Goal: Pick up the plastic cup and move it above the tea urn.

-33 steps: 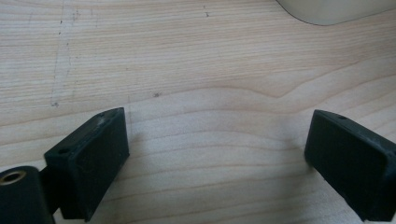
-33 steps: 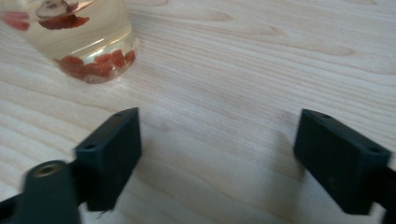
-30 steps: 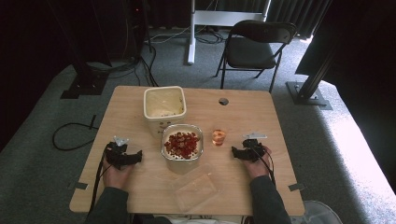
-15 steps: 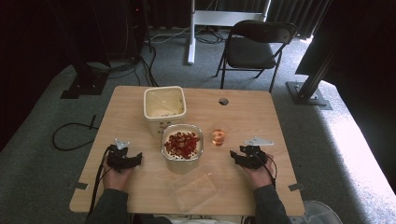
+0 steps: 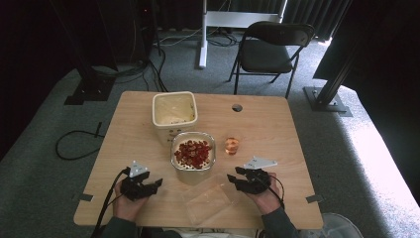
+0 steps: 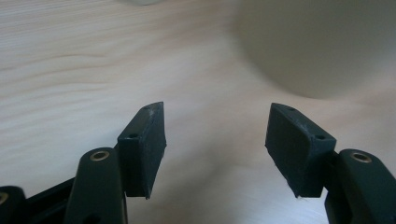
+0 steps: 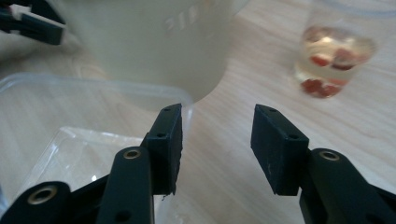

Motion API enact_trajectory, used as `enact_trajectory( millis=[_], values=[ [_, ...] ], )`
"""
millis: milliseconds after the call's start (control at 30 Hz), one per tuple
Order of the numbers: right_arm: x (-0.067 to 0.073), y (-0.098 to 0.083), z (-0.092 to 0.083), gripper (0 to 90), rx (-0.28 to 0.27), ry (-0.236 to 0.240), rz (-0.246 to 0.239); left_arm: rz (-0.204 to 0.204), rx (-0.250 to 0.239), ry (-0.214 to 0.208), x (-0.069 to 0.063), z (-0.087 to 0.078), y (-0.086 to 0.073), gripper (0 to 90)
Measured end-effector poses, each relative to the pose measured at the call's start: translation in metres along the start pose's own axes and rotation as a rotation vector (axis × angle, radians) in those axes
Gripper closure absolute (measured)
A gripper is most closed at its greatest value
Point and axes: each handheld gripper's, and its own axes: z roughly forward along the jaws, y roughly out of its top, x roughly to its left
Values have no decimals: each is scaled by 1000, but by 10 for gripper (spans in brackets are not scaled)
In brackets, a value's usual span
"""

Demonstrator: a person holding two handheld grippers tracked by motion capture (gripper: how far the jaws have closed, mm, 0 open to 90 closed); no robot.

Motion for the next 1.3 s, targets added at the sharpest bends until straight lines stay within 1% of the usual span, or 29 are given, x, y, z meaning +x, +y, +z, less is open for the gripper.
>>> enact_trajectory(
  millis=[67,133,167,200,233,267,333,400,467,500,533,567,600,633,667,700,733,767,800,900,933,1033,1100,1167,1300],
  values=[
    [1,-1,2,549,8,6,1,7,-8,-36,-11,-7,-2,381],
    [2,-2,3,569,13,15,3,9,-35,-78,-20,-14,-2,382],
    [2,-2,4,575,16,15,0,9,-35,-78,-20,-14,-2,382],
    [3,-3,5,586,17,18,1,24,-48,-108,-30,-19,0,381],
    [3,-3,6,595,20,21,2,24,-48,-108,-30,-19,0,381],
    [3,-3,7,601,23,21,-2,41,-61,-145,-39,-21,3,382],
    [4,-3,9,604,25,27,-1,66,-59,-173,-49,-20,6,382],
    [5,-4,10,604,25,28,-2,84,-48,-193,-58,-14,8,385],
    [5,-4,11,604,25,29,-2,84,-48,-193,-58,-14,8,386],
    [5,-4,11,604,25,29,-2,111,-13,-209,-66,-4,8,386],
    [5,-3,10,601,22,27,-3,121,0,-203,-69,0,8,410],
    [5,-3,9,599,19,25,-4,133,20,-183,-72,4,8,432],
    [5,-2,8,598,16,25,-4,141,29,-157,-73,7,9,488],
    [4,-2,7,596,10,22,-3,137,29,-157,-72,7,9,488],
    [4,-2,7,595,7,21,-2,134,28,-144,-70,7,11,559],
    [4,-2,5,594,2,20,-1,137,34,-132,-69,7,13,559],
    [3,-1,3,591,-8,15,1,143,44,-107,-67,6,15,606],
    [3,-1,3,591,-8,15,1,149,42,-92,-65,5,16,606],
    [2,-1,3,589,-12,15,2,151,42,-72,-63,3,17,627],
    [2,-1,1,583,-17,14,3,147,41,-22,-56,0,20,642],
    [3,0,2,579,-15,16,-2,150,42,8,-54,-1,21,650],
    [4,0,3,579,-14,15,-3,152,50,70,-45,-3,23,650],
    [4,0,3,577,-13,11,-6,145,50,103,-39,-4,24,651],
    [4,0,2,577,-16,10,-5,131,44,133,-30,-6,25,653],
    [1,-1,1,577,-18,1,2,87,34,196,-7,-10,25,675]
  ],
)
